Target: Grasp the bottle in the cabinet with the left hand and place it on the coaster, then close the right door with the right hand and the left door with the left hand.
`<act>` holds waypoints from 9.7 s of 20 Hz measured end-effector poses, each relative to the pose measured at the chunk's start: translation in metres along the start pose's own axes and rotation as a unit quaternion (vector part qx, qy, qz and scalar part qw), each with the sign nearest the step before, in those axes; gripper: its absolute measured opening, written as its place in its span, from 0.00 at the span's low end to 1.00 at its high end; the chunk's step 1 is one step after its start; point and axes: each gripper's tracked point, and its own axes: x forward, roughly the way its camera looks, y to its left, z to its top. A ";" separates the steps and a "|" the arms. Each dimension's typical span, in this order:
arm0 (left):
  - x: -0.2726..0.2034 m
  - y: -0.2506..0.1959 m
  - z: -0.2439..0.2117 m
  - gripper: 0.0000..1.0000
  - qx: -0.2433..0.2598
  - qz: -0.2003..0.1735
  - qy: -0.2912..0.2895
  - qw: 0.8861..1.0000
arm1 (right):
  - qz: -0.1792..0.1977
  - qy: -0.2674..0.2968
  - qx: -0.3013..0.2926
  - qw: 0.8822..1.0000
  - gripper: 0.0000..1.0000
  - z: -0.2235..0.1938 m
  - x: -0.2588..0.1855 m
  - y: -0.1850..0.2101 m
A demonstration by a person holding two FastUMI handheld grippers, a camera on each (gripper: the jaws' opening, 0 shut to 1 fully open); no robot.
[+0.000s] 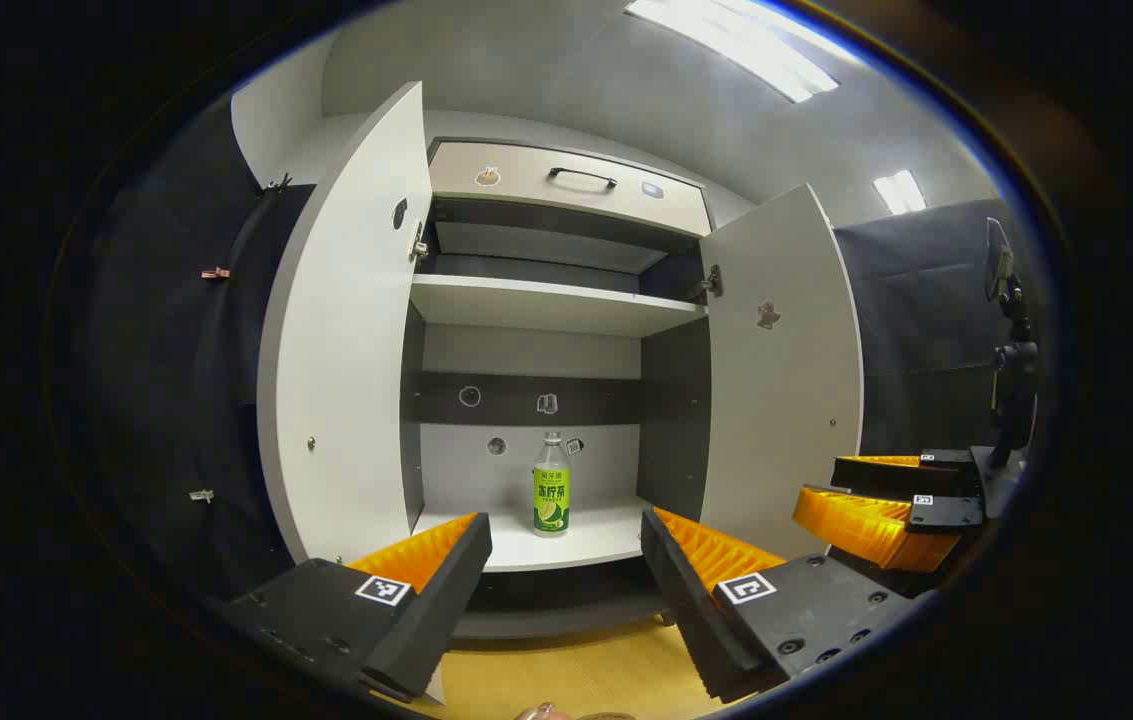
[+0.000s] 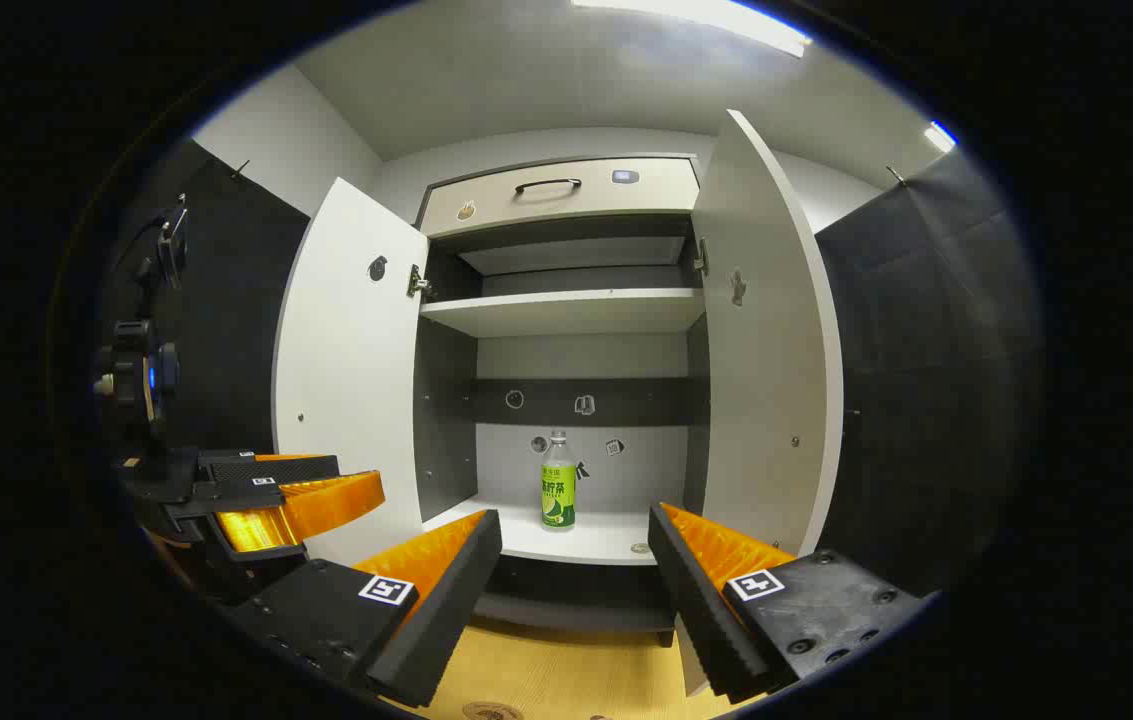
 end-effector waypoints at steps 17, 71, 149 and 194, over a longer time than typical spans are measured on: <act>0.009 0.002 0.002 0.96 0.005 0.000 -0.002 1.000 | 0.000 0.004 -0.010 1.000 0.98 -0.002 -0.002 0.003; 0.412 0.030 -0.112 0.94 0.045 0.016 -0.003 0.999 | 0.070 0.055 -0.047 0.995 0.98 -0.099 0.186 -0.036; -0.019 -0.066 -0.397 0.77 0.002 -0.021 0.051 0.998 | 0.002 0.115 -0.100 0.988 0.98 -0.255 -0.038 -0.060; -0.045 0.001 -0.037 0.95 0.008 0.000 -0.003 1.000 | -0.136 0.022 -0.041 0.990 0.98 -0.021 -0.038 -0.152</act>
